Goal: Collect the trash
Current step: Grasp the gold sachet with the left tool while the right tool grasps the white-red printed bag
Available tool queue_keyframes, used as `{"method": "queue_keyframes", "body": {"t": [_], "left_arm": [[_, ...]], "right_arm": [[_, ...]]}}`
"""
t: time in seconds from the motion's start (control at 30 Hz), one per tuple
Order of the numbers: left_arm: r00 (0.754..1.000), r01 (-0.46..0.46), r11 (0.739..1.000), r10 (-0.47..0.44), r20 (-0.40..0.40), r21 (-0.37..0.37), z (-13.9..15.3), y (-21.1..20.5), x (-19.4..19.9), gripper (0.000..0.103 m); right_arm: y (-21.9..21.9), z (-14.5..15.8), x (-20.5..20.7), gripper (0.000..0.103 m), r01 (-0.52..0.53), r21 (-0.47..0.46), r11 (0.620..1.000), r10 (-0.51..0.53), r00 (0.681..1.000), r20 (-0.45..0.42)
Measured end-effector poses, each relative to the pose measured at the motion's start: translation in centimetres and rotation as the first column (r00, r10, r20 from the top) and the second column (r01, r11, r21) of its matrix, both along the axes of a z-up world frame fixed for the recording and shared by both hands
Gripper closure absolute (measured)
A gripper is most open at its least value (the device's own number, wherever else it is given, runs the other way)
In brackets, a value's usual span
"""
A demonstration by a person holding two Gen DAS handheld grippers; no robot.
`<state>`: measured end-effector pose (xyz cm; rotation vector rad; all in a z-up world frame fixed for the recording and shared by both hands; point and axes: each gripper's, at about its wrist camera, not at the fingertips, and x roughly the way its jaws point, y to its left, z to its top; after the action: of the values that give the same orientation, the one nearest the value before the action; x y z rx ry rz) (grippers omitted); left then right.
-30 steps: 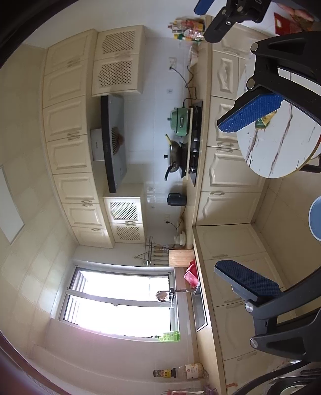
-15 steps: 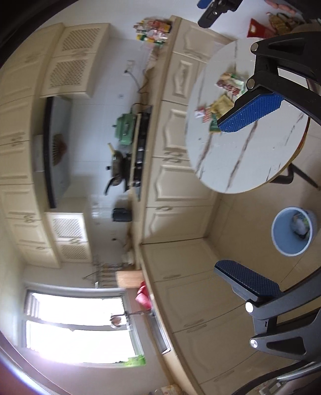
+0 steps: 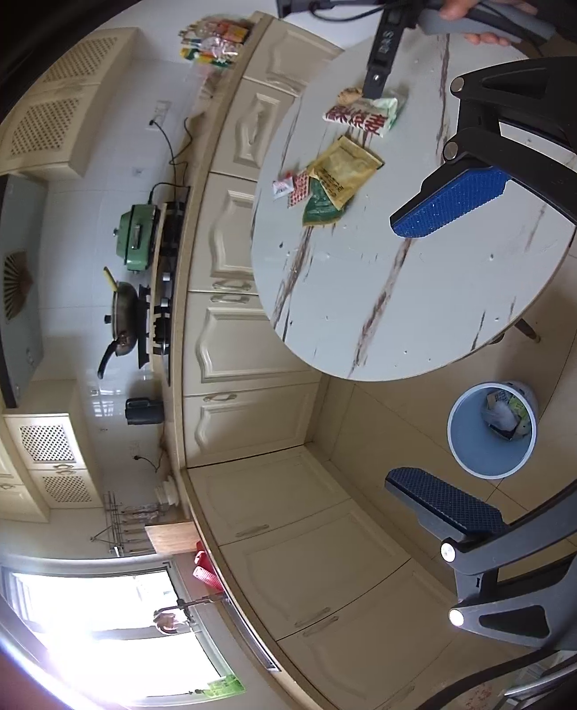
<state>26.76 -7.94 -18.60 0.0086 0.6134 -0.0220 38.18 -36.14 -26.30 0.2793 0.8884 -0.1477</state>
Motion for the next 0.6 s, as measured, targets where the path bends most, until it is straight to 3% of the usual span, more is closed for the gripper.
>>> {"method": "queue_keyframes", "body": {"t": [0.23, 0.4, 0.53, 0.6], "left_arm": [[1.0, 0.007, 1.0, -0.007, -0.019, 0.008, -0.3, 0.5, 5.5, 0.001], [0.999, 0.036, 0.999, -0.036, -0.034, 0.006, -1.0, -0.1, 7.3, 0.001], [0.993, 0.109, 0.994, -0.109, -0.044, 0.001, -0.9, -1.8, 8.3, 0.001], [0.988, 0.147, 0.989, -0.147, -0.055, 0.0, -0.9, -2.8, 9.0, 0.001]], "right_arm": [[0.8, -2.8, 6.4, 0.0, 0.034, 0.035, 0.999, -0.03, 0.994, -0.106], [1.2, -3.2, 8.2, 0.0, 0.039, -0.067, 0.997, -0.048, 0.989, -0.142], [1.4, -3.7, 8.2, 0.001, -0.053, -0.187, 0.981, 0.022, 0.986, -0.163], [1.1, -3.4, 7.5, 0.008, -0.097, -0.185, 0.978, 0.071, 0.988, -0.14]]}}
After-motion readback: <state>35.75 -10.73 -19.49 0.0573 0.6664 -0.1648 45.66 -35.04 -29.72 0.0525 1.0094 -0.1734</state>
